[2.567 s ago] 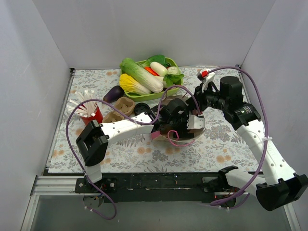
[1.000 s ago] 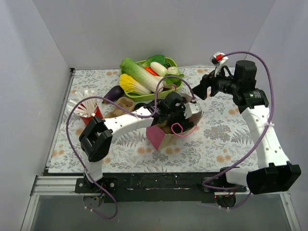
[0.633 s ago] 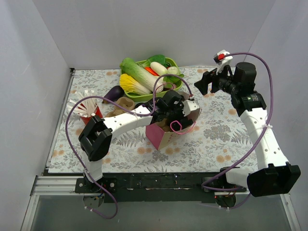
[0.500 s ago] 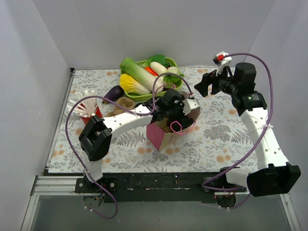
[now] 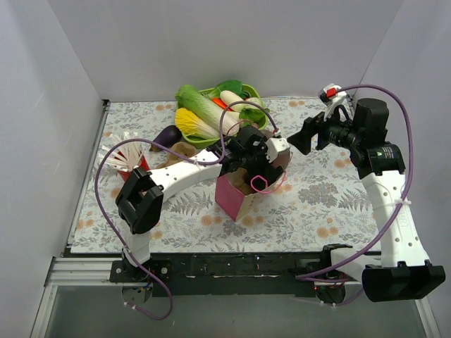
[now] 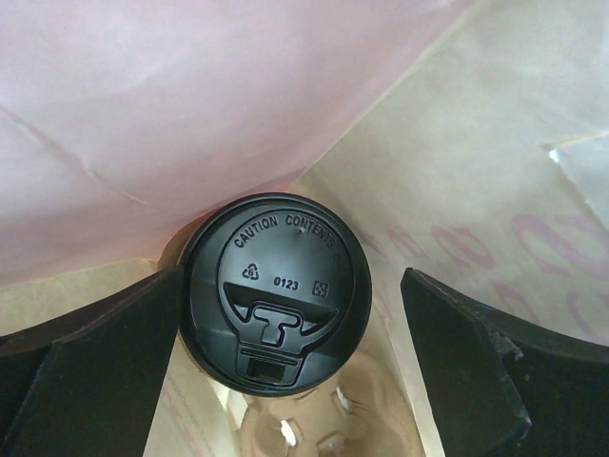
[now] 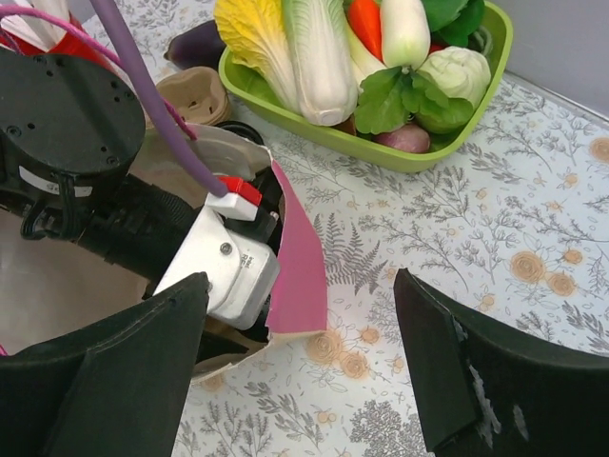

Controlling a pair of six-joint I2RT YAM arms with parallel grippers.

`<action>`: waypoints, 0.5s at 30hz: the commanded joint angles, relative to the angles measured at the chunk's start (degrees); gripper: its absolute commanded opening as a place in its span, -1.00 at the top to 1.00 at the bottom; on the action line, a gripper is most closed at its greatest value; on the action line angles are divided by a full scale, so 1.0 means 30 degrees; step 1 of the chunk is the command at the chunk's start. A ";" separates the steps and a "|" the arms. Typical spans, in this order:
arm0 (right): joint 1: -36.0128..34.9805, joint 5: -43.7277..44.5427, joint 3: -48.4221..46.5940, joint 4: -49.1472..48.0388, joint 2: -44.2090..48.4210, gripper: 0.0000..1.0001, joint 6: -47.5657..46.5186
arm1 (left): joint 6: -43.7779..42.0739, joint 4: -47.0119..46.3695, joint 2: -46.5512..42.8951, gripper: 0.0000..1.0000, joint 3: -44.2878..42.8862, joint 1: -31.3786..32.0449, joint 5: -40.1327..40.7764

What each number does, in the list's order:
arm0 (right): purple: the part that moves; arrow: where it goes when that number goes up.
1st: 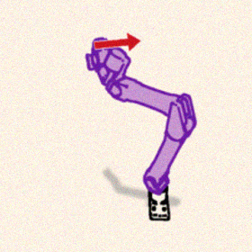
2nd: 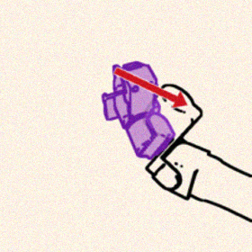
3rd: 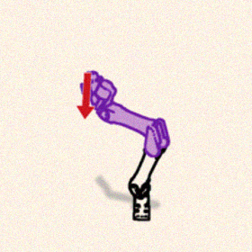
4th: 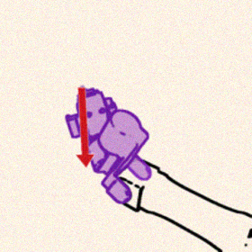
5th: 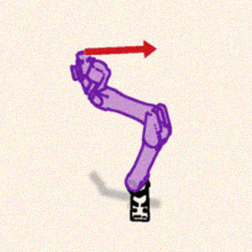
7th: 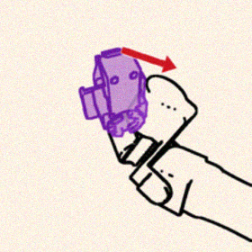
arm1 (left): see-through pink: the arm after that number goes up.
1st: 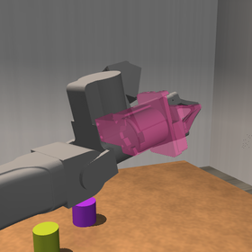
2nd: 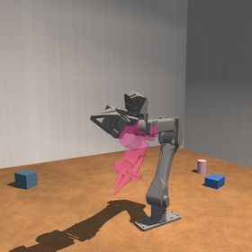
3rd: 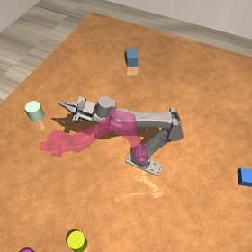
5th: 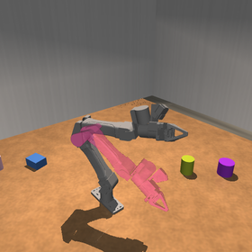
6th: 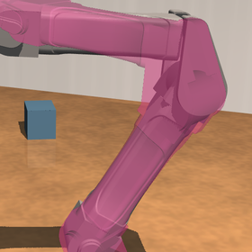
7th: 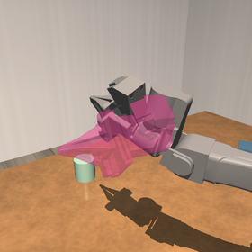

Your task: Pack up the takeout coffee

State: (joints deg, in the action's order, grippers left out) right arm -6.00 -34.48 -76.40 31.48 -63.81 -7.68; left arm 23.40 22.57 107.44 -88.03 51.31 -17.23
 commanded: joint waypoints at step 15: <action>0.0066 -0.2306 0.0944 0.1166 -0.0204 -0.73 -0.0164 | 0.2190 0.1706 -0.0304 -0.96 -0.2064 -0.0872 -0.1606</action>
State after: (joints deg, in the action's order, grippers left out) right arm -6.00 -39.38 -75.07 35.05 -65.19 -7.90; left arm 28.27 26.61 107.53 -91.68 49.78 -18.81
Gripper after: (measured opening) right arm 0.865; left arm 0.981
